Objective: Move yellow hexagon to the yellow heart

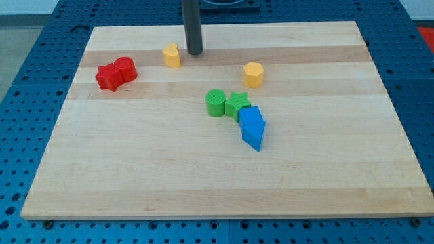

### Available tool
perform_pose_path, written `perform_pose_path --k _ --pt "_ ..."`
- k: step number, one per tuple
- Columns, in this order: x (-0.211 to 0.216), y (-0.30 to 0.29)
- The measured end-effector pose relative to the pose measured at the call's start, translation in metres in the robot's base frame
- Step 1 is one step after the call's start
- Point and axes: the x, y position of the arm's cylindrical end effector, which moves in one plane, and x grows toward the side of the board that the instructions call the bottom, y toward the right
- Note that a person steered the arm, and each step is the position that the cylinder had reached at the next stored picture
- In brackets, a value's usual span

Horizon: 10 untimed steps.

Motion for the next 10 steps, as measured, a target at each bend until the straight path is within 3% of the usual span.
perform_pose_path --k 2,4,6,7,10 --pt "0.032 -0.038" --pt "0.033 -0.021" --pt "0.077 -0.014" --pt "0.095 0.007" --pt "0.115 0.142"
